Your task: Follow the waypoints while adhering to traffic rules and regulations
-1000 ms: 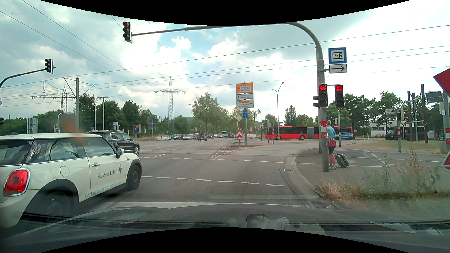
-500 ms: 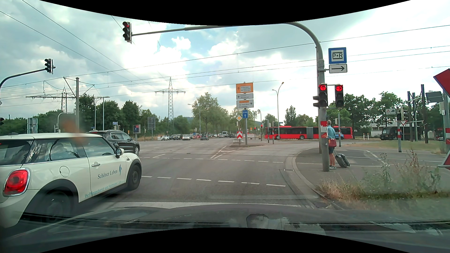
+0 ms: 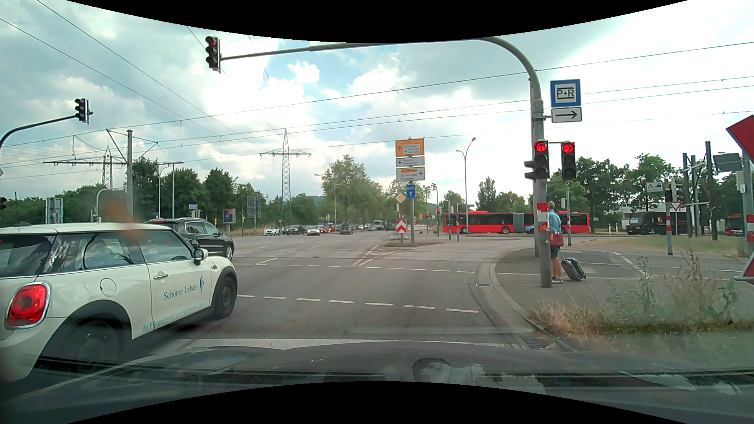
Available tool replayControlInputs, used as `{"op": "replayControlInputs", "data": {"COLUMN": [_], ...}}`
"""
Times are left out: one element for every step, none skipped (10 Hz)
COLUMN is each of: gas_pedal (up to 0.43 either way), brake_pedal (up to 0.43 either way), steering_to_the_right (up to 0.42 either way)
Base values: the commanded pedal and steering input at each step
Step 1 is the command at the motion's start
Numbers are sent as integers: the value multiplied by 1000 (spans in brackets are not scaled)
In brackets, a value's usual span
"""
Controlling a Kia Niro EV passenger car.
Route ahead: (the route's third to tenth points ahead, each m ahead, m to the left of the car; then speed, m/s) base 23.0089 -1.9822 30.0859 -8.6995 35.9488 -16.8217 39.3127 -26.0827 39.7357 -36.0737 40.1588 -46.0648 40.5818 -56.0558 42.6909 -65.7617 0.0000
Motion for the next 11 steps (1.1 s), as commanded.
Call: {"op": "replayControlInputs", "data": {"gas_pedal": [0, 0, 0, 0, 0, 0, 0, 0, 0, 0, 0], "brake_pedal": [280, 280, 280, 280, 280, 280, 280, 280, 280, 280, 280], "steering_to_the_right": [4, 4, 4, 4, 4, 4, 4, 4, 4, 4, 4]}}
